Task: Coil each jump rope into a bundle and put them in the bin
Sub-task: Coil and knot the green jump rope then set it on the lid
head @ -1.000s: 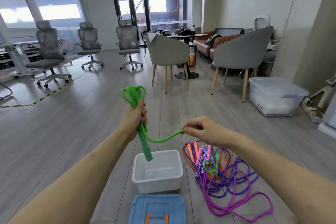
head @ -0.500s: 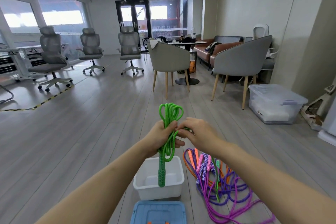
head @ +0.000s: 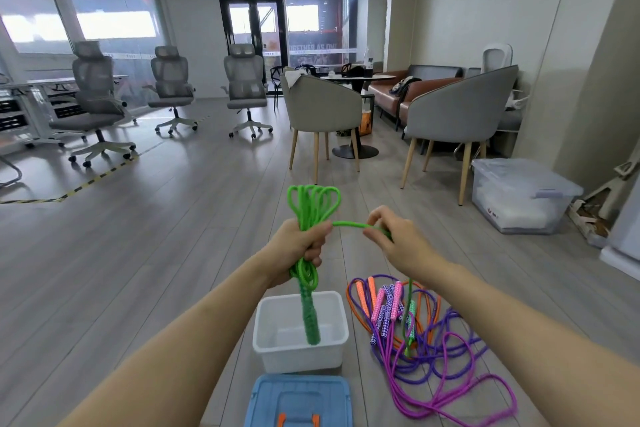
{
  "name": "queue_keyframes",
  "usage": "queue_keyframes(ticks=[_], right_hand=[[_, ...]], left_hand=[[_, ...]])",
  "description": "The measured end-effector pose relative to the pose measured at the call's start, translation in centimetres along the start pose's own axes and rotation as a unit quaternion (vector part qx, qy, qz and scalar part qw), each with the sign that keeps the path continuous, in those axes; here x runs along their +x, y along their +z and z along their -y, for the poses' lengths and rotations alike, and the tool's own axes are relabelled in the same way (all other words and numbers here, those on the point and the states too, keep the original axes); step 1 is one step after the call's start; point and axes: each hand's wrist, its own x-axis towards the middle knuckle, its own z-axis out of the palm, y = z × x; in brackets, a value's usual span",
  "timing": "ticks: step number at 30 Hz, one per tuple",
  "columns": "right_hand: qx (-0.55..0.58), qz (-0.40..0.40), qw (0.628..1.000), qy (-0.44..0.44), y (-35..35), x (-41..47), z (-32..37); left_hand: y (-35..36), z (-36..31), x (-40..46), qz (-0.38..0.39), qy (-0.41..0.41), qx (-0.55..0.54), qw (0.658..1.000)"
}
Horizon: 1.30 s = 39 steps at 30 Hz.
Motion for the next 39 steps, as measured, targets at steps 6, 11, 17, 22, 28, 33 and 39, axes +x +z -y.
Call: queue_keyframes(ticks=[6,11,17,22,28,33,39], right_hand=[[0.133,-0.099,0.986,0.038,-1.5,1.8,3.0],[0.21,-0.154,0.964,-0.056,-4.0,3.7,7.9],[0.208,-0.136,0.968,-0.042,-4.3,3.2,6.2],[0.221,-0.052,0.974,0.018,-3.7,1.7,4.2],[0.258,-0.056,0.963,0.048,-4.0,1.1,3.8],[0.28,-0.092,0.95,0.101,-3.4,1.0,2.7],[0.409,-0.189,0.878,0.16,-1.6,1.2,3.4]], left_hand=[[0.1,-0.9,0.6,-0.026,0.065,-0.07,0.995],[1.4,-1.8,1.2,-0.008,0.11,-0.044,0.993],[2.4,-3.6,1.7,-0.065,0.154,-0.16,0.973],[2.4,-2.7,1.8,-0.068,0.141,-0.137,0.978],[3.2,-2.6,1.7,-0.06,0.136,-0.139,0.979],[4.1,-1.9,1.7,-0.048,0.123,-0.132,0.982],[5.7,-0.7,1.7,-0.068,0.114,-0.093,0.987]])
